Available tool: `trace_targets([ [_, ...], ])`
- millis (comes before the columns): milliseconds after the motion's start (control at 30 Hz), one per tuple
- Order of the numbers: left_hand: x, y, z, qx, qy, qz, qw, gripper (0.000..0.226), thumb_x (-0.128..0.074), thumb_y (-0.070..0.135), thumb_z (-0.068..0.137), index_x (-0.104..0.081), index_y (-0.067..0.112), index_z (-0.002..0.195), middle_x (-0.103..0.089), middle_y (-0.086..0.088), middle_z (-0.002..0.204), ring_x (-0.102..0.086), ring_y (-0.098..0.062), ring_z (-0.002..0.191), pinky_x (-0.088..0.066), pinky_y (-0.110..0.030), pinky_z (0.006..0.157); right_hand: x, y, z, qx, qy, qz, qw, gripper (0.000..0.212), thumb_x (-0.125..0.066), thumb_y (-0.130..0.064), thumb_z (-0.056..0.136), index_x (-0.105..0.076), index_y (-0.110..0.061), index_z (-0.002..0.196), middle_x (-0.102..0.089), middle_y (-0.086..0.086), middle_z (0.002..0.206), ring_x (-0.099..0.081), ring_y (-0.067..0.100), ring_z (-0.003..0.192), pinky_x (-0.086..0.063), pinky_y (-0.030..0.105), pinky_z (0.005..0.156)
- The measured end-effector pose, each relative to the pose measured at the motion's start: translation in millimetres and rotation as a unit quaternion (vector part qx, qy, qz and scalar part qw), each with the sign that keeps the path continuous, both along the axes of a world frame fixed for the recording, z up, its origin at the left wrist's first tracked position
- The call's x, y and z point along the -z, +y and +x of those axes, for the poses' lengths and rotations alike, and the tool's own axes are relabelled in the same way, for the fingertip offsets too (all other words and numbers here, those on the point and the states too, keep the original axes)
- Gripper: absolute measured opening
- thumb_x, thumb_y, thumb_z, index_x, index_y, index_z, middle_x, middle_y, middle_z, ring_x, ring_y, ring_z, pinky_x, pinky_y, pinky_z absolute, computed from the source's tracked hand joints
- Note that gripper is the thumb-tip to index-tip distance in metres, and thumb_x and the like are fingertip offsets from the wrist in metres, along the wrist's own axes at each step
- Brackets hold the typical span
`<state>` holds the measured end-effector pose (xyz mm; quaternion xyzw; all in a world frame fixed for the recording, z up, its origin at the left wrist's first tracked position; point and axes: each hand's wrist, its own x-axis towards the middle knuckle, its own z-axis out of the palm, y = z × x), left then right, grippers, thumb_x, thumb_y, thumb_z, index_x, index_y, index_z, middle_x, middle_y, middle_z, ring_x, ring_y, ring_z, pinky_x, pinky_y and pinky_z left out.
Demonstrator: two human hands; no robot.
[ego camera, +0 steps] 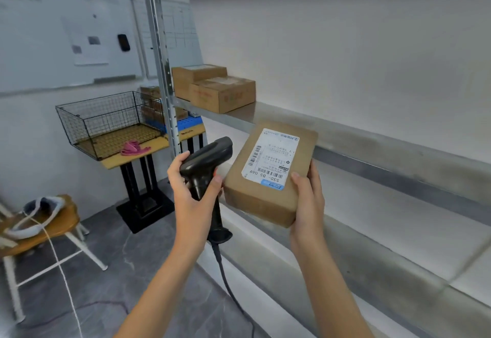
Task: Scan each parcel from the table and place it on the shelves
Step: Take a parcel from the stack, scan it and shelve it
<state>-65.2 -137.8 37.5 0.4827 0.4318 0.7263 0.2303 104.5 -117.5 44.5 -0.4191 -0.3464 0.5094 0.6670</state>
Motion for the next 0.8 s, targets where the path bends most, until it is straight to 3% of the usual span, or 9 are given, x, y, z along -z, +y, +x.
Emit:
trace_targets([
  [133,-15,67,-12,-0.023,-0.013,0.029,0.999,0.060,-0.071,0.014,0.094,-0.039,0.049,0.131,-0.047,0.047,0.115,-0.052,0.014,0.114,-0.046,-0.014,0.091,-23,71,-12,-0.063,-0.036,0.036,0.997,0.063,-0.063,-0.032,0.096,-0.035,-0.054,0.148,-0.067,-0.017,0.129,-0.072,0.008,0.102,-0.058,0.028,0.075],
  [233,-20,113,-24,-0.024,-0.027,0.043,0.998,0.062,-0.071,0.013,0.094,-0.040,0.053,0.129,-0.049,0.044,0.117,-0.053,0.008,0.119,-0.047,-0.016,0.094,-30,113,-18,-0.125,-0.092,0.067,0.986,0.075,-0.071,-0.037,0.088,-0.031,-0.054,0.149,-0.065,-0.022,0.131,-0.068,0.005,0.112,-0.055,0.028,0.086],
  [367,-23,164,-35,-0.031,-0.033,0.057,0.997,0.061,-0.071,0.014,0.095,-0.039,0.052,0.129,-0.048,0.040,0.123,-0.050,0.001,0.127,-0.044,-0.012,0.097,-30,154,-20,-0.175,-0.175,0.088,0.965,0.107,-0.081,-0.048,0.072,-0.012,-0.055,0.154,-0.057,-0.029,0.137,-0.058,-0.007,0.121,-0.053,0.014,0.085],
  [400,-23,175,-37,-0.031,-0.036,0.056,0.997,0.061,-0.071,0.014,0.095,-0.039,0.052,0.130,-0.048,0.037,0.126,-0.049,0.002,0.127,-0.044,-0.012,0.097,-30,162,-20,-0.172,-0.200,0.089,0.960,0.117,-0.083,-0.053,0.065,-0.008,-0.054,0.155,-0.053,-0.029,0.143,-0.054,-0.009,0.125,-0.052,0.016,0.092],
  [500,-24,202,-36,-0.034,-0.042,0.052,0.997,0.060,-0.071,0.015,0.095,-0.038,0.053,0.129,-0.046,0.028,0.132,-0.049,0.003,0.127,-0.043,-0.022,0.103,-31,184,-20,-0.146,-0.276,0.081,0.947,0.140,-0.086,-0.057,0.052,0.006,-0.048,0.157,-0.028,-0.019,0.162,-0.035,-0.002,0.143,-0.038,0.038,0.117],
  [600,-29,230,-31,-0.046,-0.050,0.059,0.996,0.061,-0.070,0.013,0.095,-0.037,0.051,0.129,-0.045,0.029,0.130,-0.049,0.006,0.125,-0.040,-0.022,0.105,-31,210,-29,-0.111,-0.282,0.095,0.948,0.144,-0.089,-0.045,0.051,0.004,-0.038,0.160,-0.028,-0.009,0.163,-0.032,0.009,0.148,-0.034,0.046,0.120],
  [733,-32,269,-23,-0.056,-0.061,0.078,0.994,0.061,-0.068,0.008,0.095,-0.034,0.036,0.137,-0.042,0.024,0.131,-0.045,0.021,0.115,-0.037,-0.001,0.095,-29,243,-45,-0.027,-0.276,0.112,0.954,0.134,-0.091,-0.029,0.056,-0.007,-0.023,0.160,-0.039,0.001,0.156,-0.038,0.019,0.145,-0.035,0.046,0.119],
  [800,-31,286,-22,-0.051,-0.070,0.083,0.993,0.062,-0.068,0.008,0.095,-0.033,0.032,0.141,-0.041,0.025,0.132,-0.044,0.025,0.113,-0.035,0.003,0.090,-30,258,-50,-0.006,-0.279,0.110,0.954,0.128,-0.093,-0.027,0.061,-0.011,-0.020,0.159,-0.034,0.003,0.161,-0.031,0.024,0.150,-0.032,0.050,0.120],
])
